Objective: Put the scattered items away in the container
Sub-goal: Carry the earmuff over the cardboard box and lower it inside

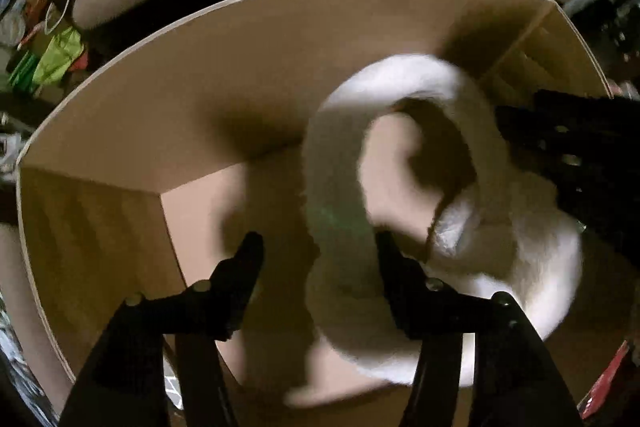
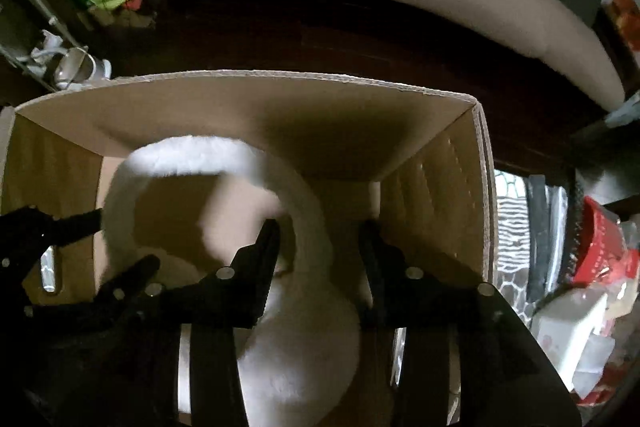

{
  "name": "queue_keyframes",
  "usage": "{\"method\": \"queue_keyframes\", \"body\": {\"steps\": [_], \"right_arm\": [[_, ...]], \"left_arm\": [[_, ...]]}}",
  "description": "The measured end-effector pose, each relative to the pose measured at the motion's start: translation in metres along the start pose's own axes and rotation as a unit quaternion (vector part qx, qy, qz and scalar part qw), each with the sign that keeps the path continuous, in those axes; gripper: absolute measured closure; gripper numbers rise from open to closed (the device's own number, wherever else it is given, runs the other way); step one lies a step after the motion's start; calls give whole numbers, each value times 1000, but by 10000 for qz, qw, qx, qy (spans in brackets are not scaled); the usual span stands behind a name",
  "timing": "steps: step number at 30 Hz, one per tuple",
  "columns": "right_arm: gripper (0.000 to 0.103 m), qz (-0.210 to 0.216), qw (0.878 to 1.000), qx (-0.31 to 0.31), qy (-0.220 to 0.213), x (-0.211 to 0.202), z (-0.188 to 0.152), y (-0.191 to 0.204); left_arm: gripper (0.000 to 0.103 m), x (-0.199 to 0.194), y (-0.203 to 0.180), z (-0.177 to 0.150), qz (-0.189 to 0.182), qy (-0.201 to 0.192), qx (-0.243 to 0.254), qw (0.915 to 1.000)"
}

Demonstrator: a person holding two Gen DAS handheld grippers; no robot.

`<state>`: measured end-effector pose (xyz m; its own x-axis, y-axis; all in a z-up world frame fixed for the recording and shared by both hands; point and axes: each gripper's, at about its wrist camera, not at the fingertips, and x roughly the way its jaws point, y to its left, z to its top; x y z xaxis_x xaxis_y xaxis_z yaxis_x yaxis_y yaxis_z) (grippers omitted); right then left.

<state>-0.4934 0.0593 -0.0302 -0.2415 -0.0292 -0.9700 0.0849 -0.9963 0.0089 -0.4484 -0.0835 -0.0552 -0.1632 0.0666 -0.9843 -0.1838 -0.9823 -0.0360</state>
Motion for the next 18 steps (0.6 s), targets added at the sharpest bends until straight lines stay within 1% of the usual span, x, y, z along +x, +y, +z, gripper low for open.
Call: {"method": "queue_keyframes", "body": {"steps": [2, 6, 9, 10, 11, 13, 15, 16, 18], "right_arm": [[64, 260, 9996, 128, -48, -10, -4, -10], [64, 528, 9978, 335, -200, -42, -21, -27], [64, 649, 9966, 399, -303, -69, -33, -30], [64, 694, 9963, 404, -315, -75, -34, -28], [64, 746, 9959, 397, -309, -81, -36, -28], [62, 780, 9963, 335, -159, -79, -39, -21], [57, 675, 9971, 345, 105, -63, -40, -16], [57, 672, 9969, 358, 220, -54, -39, -14], [58, 630, 9965, 326, 433, -38, -40, -7]], "left_arm": [[45, -8, 13, -8, -158, -5, -114, 9998], [45, -39, 24, -20, -295, -186, -251, 9991], [43, -54, 35, -33, -293, -223, -367, 9986], [43, -57, 36, -37, -323, -183, -445, 9983], [42, -60, 25, -31, -394, -117, -535, 9977], [42, -56, 13, -26, -550, 2, -642, 9964], [42, -52, 4, -24, -530, 66, -673, 9963], [42, -51, 1, -28, -552, 95, -734, 9957], [42, -47, -6, -35, -708, 144, -844, 9938]]}}
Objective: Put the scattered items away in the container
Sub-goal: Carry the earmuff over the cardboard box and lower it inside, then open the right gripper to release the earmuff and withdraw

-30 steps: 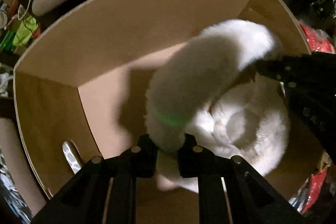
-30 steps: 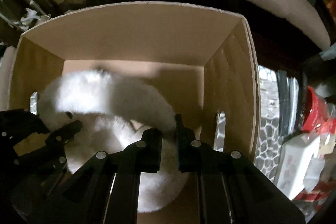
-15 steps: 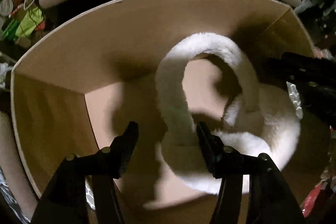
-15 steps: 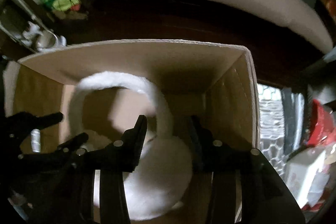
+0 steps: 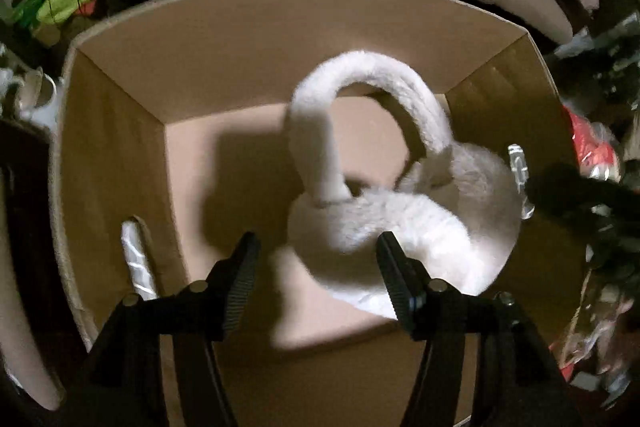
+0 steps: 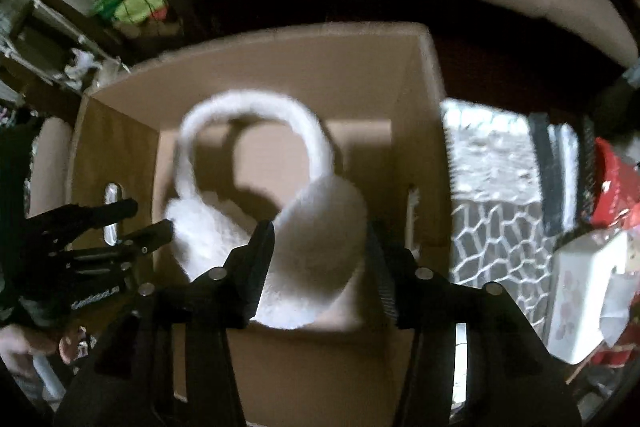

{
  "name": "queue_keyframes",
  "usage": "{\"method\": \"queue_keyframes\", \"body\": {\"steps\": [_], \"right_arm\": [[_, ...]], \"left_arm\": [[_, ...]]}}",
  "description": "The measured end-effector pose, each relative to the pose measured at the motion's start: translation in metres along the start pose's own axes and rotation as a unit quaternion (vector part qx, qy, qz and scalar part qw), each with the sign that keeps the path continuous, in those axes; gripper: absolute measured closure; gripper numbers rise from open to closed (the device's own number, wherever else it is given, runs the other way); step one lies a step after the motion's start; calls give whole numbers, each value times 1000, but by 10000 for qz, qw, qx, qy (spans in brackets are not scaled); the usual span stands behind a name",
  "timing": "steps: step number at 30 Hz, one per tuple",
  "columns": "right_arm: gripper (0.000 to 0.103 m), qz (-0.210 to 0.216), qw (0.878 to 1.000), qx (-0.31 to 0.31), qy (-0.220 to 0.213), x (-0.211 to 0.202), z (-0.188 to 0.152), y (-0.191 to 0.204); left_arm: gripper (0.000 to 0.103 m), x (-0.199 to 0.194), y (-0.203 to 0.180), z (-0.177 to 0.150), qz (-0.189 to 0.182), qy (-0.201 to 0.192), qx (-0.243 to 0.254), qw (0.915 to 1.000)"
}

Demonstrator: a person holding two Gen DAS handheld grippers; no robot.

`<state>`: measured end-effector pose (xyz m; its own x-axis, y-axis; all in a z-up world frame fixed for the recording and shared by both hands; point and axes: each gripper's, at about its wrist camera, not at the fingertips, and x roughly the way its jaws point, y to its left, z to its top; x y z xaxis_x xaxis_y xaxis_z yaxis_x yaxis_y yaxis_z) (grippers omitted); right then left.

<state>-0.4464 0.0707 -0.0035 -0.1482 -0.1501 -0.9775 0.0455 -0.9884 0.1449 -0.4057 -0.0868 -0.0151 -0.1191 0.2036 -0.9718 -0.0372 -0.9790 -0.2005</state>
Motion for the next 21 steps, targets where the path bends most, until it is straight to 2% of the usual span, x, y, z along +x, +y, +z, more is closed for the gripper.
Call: {"method": "queue_keyframes", "body": {"steps": [2, 5, 7, 9, 12, 14, 17, 19, 21], "right_arm": [[58, -10, 9997, 42, 227, 21, -5, 1], [56, 192, 9984, 199, 485, 38, -17, 0], [54, 581, 9970, 118, 487, 36, -25, 2], [54, 871, 9939, -239, 626, 32, -33, 12], [60, 1014, 9870, -992, 757, 22, -45, 34], [59, 664, 9909, -1041, 545, 11, -44, 34], [57, 182, 9968, -775, 111, -5, -34, 17], [58, 164, 9991, -403, -16, -14, -28, 3], [57, 397, 9986, 72, -339, -32, -27, -19]], "left_arm": [[42, 10, -3, -4, 7, 100, 23, 9999], [19, 20, 6, -1, 228, 66, -34, 9997], [17, 19, 24, 5, 304, 54, -320, 9990], [19, 18, 40, 9, 328, 60, -536, 9980], [19, 17, 43, 10, 287, 119, -440, 9985], [19, 15, 38, 6, 274, 118, -245, 9993], [19, 14, 34, 0, 181, 168, -113, 9996], [19, 16, 34, -3, 89, 233, -137, 9996], [19, 19, 33, -8, -59, 313, -187, 9993]]}}
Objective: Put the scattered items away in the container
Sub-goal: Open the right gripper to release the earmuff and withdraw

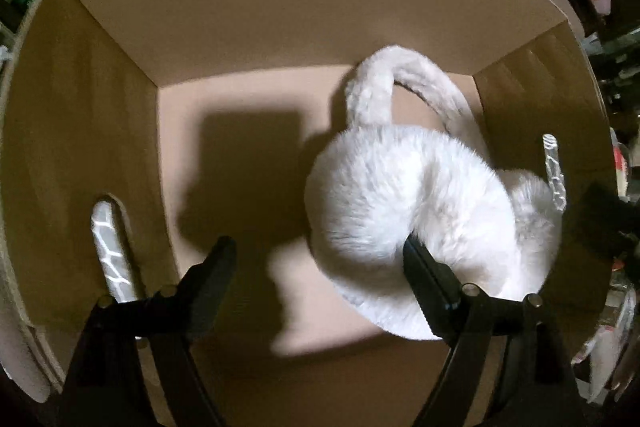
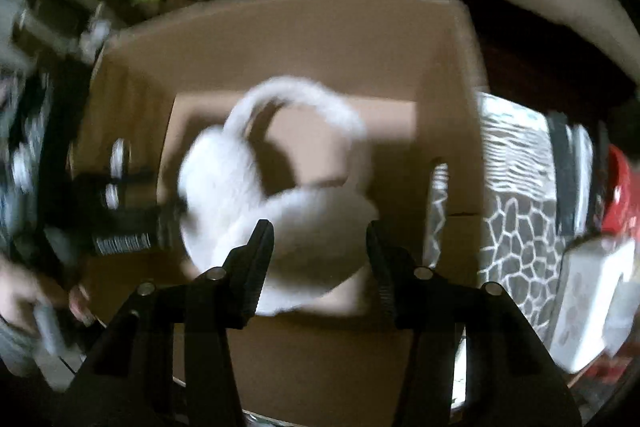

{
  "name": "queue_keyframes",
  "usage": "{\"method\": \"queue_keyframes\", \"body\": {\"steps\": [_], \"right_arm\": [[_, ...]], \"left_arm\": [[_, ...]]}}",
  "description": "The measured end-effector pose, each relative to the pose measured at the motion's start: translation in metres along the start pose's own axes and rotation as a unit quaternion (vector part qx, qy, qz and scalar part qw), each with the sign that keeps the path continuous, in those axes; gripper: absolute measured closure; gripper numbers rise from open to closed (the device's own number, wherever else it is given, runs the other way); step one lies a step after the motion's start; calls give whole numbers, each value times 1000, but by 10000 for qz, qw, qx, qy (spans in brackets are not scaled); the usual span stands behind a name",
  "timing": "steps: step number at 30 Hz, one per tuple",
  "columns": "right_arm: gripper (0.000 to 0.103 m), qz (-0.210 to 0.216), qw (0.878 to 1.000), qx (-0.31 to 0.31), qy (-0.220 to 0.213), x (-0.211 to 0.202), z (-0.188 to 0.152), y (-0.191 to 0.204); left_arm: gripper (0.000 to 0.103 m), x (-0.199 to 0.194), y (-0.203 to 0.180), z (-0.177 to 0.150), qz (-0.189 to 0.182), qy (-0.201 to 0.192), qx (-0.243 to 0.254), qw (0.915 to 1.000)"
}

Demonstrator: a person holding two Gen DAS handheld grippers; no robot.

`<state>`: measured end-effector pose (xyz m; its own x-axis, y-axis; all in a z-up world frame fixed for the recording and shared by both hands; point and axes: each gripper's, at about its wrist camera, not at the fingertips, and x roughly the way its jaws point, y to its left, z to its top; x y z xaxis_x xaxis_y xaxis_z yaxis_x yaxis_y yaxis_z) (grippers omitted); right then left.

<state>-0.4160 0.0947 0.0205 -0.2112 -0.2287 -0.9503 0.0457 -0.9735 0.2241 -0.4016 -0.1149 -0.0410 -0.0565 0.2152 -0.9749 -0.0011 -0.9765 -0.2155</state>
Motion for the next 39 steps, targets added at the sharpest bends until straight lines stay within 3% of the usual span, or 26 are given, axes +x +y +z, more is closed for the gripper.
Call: {"method": "queue_keyframes", "body": {"steps": [3, 6, 8, 14, 16, 18, 20, 21, 25, 29, 34, 39], "right_arm": [[57, 109, 9985, 417, -351, -23, -1, -22], [56, 20, 9980, 510, -367, -33, -10, -33], [56, -33, 9980, 544, -323, -35, -13, -37], [56, 90, 9972, 539, -505, -59, -48, -33], [55, 204, 9966, 479, -634, -70, -69, -27], [53, 372, 9966, 314, -667, -80, -95, -14], [43, 424, 9966, 157, -690, -87, -120, 0], [38, 462, 9966, 38, -686, -89, -138, 9], [38, 537, 9973, -233, -438, -83, -197, 38], [38, 481, 9961, -742, -59, -62, -235, 75], [38, 606, 9940, -842, 357, -34, -253, 114], [38, 708, 9963, -129, 474, -22, -260, 116]], "left_arm": [[19, 3, -4, -6, -239, 112, -73, 9996], [19, 5, -15, -13, -409, 244, 18, 9989], [19, -4, -20, -17, -299, 238, 104, 9992], [19, -102, -7, -46, 8, -832, 397, 9957], [19, -142, 10, -72, 192, -1189, 513, 9914], [15, -156, 20, -95, 143, -1383, 479, 9891], [11, -168, 35, -135, 137, -1507, 218, 9882], [11, -164, 38, -154, 142, -1499, 103, 9885], [11, -158, 64, -217, 68, -1448, -241, 9891], [11, -133, 92, -256, -16, -1177, -784, 9899], [11, -112, 110, -264, -353, -963, -1415, 9846], [11, -115, 104, -239, -111, -910, -1243, 9880]]}}
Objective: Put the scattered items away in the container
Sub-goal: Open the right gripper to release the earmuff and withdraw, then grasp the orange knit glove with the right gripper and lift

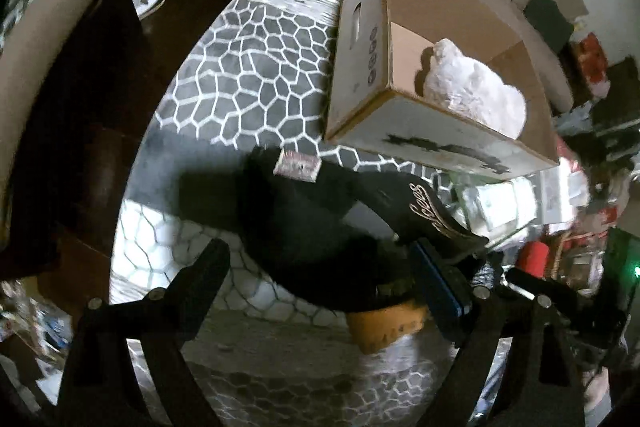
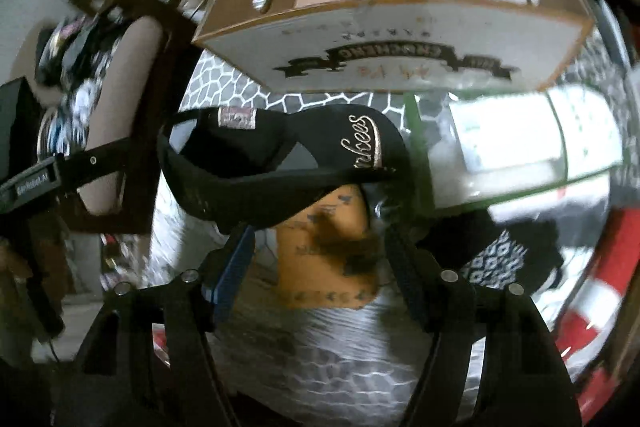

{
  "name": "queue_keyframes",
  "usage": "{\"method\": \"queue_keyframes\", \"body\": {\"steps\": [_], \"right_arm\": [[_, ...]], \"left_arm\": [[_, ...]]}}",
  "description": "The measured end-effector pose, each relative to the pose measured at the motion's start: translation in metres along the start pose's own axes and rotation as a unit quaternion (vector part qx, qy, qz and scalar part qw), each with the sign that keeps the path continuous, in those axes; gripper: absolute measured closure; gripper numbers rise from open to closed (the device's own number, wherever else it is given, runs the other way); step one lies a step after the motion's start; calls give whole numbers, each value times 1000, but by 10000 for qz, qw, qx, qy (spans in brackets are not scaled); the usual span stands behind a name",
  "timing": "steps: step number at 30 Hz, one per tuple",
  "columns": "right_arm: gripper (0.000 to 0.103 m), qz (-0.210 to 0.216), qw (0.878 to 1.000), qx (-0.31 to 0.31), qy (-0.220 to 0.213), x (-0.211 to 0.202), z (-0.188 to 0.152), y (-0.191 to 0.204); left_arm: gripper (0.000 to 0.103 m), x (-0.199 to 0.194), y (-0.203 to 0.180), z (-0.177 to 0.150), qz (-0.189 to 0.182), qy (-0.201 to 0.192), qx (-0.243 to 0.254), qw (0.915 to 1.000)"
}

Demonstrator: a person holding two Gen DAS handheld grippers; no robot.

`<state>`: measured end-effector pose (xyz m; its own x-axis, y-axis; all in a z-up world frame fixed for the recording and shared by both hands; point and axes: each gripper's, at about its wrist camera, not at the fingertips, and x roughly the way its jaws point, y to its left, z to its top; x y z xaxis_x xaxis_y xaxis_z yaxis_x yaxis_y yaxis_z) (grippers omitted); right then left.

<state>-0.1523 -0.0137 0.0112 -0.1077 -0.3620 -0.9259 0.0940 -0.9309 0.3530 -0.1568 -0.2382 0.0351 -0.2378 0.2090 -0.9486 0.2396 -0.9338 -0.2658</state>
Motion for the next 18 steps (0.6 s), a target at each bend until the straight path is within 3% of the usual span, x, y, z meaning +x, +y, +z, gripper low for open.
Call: {"method": "queue_keyframes", "body": {"steps": [4, 7, 10, 13, 18], "right_arm": [[38, -43, 9991, 370, -219, -2, -32, -7], [38, -131, 9958, 875, -237, 0, -66, -31], [38, -417, 9913, 1230, -216, -1, -100, -61], [38, -649, 9868, 1469, -197, -6, -119, -93], [38, -878, 9794, 1793, -297, -10, -125, -142]], "left_arm": [[11, 21, -13, 14, 206, 116, 280, 9993], [11, 16, -27, 6, 200, -181, 628, 9977], [11, 3, -40, -26, -171, -426, 945, 9945], [11, 0, -53, -71, -284, -613, 1222, 9902], [11, 39, -70, -129, -254, -238, 1286, 9911]]}}
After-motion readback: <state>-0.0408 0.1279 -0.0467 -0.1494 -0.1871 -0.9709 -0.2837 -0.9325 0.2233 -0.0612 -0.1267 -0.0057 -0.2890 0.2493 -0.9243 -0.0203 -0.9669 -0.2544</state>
